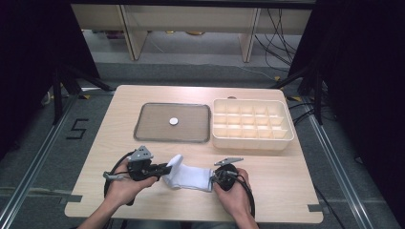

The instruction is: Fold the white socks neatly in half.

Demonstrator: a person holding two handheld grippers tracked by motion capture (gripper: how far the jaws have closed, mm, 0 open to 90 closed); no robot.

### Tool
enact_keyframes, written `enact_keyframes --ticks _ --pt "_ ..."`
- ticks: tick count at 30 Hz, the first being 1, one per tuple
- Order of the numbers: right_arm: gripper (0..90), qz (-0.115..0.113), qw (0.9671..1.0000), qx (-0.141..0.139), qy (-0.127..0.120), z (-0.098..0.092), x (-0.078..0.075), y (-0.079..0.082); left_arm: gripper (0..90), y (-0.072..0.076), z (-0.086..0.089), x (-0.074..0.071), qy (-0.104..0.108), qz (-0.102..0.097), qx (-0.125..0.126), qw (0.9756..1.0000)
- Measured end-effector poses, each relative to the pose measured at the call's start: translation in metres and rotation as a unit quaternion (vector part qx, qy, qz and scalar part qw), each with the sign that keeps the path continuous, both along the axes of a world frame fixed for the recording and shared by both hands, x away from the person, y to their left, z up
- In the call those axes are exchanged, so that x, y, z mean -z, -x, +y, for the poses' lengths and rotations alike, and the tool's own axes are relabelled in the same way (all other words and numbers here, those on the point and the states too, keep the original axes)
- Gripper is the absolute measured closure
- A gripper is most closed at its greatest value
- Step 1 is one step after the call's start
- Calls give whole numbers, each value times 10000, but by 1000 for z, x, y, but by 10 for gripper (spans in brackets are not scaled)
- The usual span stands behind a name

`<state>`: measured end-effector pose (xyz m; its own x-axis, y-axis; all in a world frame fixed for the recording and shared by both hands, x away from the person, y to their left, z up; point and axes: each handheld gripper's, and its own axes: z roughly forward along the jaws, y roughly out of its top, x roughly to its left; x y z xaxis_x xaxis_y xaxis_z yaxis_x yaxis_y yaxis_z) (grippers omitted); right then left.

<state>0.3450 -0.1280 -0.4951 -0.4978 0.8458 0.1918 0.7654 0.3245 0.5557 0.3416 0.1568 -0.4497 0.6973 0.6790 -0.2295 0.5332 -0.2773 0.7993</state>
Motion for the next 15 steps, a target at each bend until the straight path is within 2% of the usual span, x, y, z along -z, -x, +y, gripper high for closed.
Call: enact_keyframes --ticks 1,3,15 --pt "895 -31 10000 -1 86 -1 0 0 809 0 0 0 -13 -9 13 10000" --pt "895 4 10000 -9 -5 0 0 0 809 0 -1 0 -12 0 -2 10000" --pt "895 54 10000 -74 -3 0 0 0 809 1 -5 0 -6 -24 9 10000"
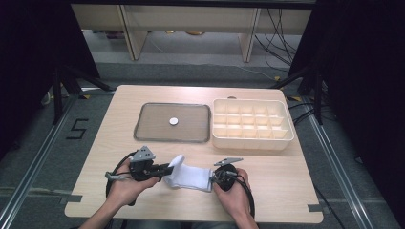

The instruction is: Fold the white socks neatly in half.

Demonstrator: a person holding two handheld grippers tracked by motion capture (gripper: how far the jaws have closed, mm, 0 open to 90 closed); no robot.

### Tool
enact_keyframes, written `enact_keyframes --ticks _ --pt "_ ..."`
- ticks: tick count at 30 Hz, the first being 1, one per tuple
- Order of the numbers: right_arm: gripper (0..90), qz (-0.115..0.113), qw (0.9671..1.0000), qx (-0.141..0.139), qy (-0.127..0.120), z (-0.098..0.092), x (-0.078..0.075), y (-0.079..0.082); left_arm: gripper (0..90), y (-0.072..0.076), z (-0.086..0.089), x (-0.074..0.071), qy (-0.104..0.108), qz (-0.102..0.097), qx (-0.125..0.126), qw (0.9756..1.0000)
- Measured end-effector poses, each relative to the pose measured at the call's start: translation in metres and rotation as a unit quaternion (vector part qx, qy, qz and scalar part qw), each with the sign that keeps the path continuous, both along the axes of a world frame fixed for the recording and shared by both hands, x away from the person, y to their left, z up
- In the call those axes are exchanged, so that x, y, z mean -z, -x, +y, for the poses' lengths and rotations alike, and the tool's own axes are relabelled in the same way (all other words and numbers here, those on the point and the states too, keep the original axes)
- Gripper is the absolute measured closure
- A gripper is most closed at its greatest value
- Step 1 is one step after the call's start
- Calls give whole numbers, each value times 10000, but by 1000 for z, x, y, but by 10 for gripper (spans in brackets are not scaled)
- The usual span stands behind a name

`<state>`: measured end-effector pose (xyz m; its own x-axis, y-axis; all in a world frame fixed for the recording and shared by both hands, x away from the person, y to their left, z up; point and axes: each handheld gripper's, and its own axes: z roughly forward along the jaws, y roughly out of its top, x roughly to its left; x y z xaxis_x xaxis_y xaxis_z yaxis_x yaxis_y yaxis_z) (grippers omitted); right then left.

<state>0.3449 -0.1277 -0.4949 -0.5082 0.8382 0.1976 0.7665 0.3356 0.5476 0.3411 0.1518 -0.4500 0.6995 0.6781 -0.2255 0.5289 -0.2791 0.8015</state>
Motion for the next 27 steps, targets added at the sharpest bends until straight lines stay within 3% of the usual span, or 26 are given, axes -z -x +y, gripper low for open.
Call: enact_keyframes --ticks 12,14,18,20,27 --pt "895 -70 10000 20 25 1 0 1 809 -2 -3 1 -43 56 113 9999" --pt "895 -108 9999 18 122 0 1 0 809 -1 -4 2 -48 28 62 10000" --pt "895 -64 10000 2 19 1 0 1 808 -1 -6 2 -3 18 75 10000" --pt "895 -59 10000 1 19 1 0 1 809 -1 -7 2 -83 16 61 9999" --pt "895 -74 10000 -2 32 1 0 1 808 -2 -10 3 -68 14 123 9999"
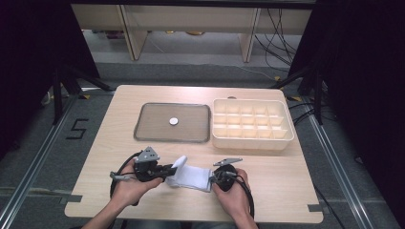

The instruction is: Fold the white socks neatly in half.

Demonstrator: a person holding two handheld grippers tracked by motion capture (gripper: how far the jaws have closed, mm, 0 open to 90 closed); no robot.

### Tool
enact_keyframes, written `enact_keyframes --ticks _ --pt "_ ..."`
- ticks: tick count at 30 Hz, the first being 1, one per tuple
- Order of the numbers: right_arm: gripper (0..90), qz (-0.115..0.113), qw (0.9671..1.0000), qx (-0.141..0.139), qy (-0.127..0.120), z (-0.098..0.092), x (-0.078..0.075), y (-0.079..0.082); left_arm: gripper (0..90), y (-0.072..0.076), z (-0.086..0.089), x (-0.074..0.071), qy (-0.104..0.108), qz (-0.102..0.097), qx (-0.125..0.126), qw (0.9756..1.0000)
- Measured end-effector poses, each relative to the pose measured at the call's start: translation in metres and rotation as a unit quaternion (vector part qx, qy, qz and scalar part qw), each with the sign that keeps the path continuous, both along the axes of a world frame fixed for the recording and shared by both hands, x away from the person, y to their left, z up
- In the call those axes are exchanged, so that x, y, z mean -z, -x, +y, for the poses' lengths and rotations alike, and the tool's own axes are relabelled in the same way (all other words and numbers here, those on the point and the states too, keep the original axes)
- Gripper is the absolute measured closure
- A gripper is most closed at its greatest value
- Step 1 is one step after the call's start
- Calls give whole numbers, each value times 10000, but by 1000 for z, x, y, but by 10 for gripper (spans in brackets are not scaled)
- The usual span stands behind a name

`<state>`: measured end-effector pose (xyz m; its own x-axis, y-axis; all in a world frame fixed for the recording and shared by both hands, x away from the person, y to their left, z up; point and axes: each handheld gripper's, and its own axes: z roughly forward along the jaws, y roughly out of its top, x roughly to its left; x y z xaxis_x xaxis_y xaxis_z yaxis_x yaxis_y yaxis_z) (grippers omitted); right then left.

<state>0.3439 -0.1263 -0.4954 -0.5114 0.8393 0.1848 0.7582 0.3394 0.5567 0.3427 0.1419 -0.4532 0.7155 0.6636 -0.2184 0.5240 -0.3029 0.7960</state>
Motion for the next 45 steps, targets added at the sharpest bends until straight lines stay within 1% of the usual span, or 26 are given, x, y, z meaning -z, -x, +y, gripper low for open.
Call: enact_keyframes --ticks 1,3,4,5,9,12,13,15,16,17,21,22,23,24,25,28,33,34,35,36,40,43,44,45 --pt "895 -4 10000 -6 4 0 0 0 808 0 -1 0 -21 -2 0 10000" --pt "895 -6 10000 -5 4 0 0 0 808 0 -2 1 38 4 -5 10000" --pt "895 -10 10000 -4 6 0 0 0 808 0 -2 0 -27 28 47 10000" --pt "895 -10 10000 -6 7 0 0 0 808 0 -3 1 7 23 17 10000" --pt "895 -13 10000 -2 3 0 0 0 808 0 -5 1 -34 -11 30 10000" --pt "895 -12 10000 -4 4 1 0 0 808 1 -6 1 -22 11 12 10000" --pt "895 -7 10000 24 -2 1 0 0 808 0 -7 1 -38 -24 30 10000" --pt "895 -10 10000 22 0 1 0 0 808 0 -8 2 2 -1 31 10000" --pt "895 -7 10000 24 0 1 0 0 808 1 -8 1 -49 -2 -2 10000" --pt "895 -7 10000 23 1 1 0 0 808 0 -9 2 -23 1 13 10000" --pt "895 -5 10000 17 -5 1 0 0 808 0 -9 2 -41 3 55 10000" --pt "895 -2 10000 9 -13 1 0 0 808 -1 -8 2 -114 -4 123 9999" --pt "895 -4 10000 8 -10 1 0 0 808 -1 -9 2 -139 -1 115 9998" --pt "895 -4 10000 8 -8 1 0 0 808 0 -10 2 -41 13 59 10000" --pt "895 -4 10000 9 -6 1 0 0 808 0 -12 3 -34 -12 28 10000" --pt "895 0 10000 6 -7 1 0 0 808 -1 -12 3 -56 -5 89 9999" --pt "895 -11 10000 14 -5 1 0 0 808 -1 -15 3 -72 9 101 9999" --pt "895 -21 10000 21 22 1 0 0 808 -1 -16 4 -53 19 72 10000" --pt "895 -49 9999 3 102 0 0 0 808 -2 -15 4 -99 5 119 9999" --pt "895 -43 9999 2 92 0 0 0 808 -1 -17 4 -63 1 83 9999" --pt "895 -41 9999 4 93 0 0 0 808 -2 -18 4 -96 32 130 9999" --pt "895 -45 9999 -1 121 0 1 0 808 -2 -19 4 -108 10 114 9999" --pt "895 -85 9998 -36 152 0 1 -1 808 -2 -19 5 -116 -1 86 9999" --pt "896 -70 9999 -41 135 0 1 -1 808 -2 -19 5 -122 4 106 9999"
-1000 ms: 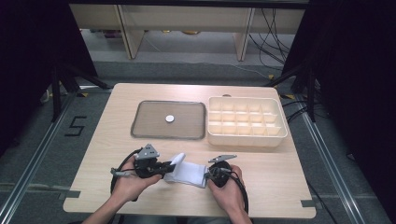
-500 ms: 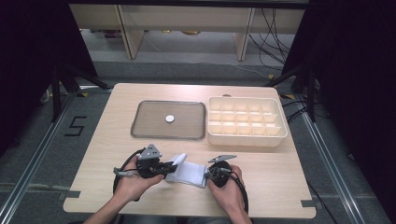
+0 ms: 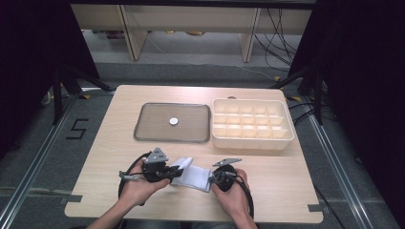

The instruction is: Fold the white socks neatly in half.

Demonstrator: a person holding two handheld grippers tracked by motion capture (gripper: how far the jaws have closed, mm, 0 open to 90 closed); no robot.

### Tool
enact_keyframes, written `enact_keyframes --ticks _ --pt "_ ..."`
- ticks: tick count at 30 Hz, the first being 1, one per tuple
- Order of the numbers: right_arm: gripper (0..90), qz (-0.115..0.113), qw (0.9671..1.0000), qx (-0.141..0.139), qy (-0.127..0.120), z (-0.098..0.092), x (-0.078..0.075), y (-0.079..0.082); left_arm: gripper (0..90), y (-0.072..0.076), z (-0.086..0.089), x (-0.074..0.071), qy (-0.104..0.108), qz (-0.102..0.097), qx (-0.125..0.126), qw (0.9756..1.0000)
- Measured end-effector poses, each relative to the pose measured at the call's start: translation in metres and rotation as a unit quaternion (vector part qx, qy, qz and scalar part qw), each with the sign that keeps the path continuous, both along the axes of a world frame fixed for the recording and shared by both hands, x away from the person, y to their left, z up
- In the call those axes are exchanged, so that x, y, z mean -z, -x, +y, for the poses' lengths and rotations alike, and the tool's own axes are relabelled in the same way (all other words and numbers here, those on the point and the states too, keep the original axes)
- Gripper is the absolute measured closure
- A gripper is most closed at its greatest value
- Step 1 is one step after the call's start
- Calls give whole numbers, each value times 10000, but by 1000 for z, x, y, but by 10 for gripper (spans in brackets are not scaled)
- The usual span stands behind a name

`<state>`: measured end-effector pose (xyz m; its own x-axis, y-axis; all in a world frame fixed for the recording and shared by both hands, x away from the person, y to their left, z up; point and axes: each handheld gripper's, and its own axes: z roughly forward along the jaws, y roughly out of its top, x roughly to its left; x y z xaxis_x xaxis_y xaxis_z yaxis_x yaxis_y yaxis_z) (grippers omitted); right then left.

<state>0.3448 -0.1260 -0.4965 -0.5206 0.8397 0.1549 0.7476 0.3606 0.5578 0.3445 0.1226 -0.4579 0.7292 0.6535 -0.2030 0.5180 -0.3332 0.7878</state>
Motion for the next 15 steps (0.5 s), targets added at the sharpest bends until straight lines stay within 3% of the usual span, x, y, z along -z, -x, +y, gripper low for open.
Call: enact_keyframes --ticks 8,10,15 --pt "896 25 10000 30 -19 0 0 1 808 -1 -3 1 -61 14 125 9999" --pt "896 20 10000 33 -20 0 0 1 808 0 -6 2 31 29 29 10000" --pt "896 22 10000 31 -20 0 0 1 808 0 -9 2 -18 32 26 10000"
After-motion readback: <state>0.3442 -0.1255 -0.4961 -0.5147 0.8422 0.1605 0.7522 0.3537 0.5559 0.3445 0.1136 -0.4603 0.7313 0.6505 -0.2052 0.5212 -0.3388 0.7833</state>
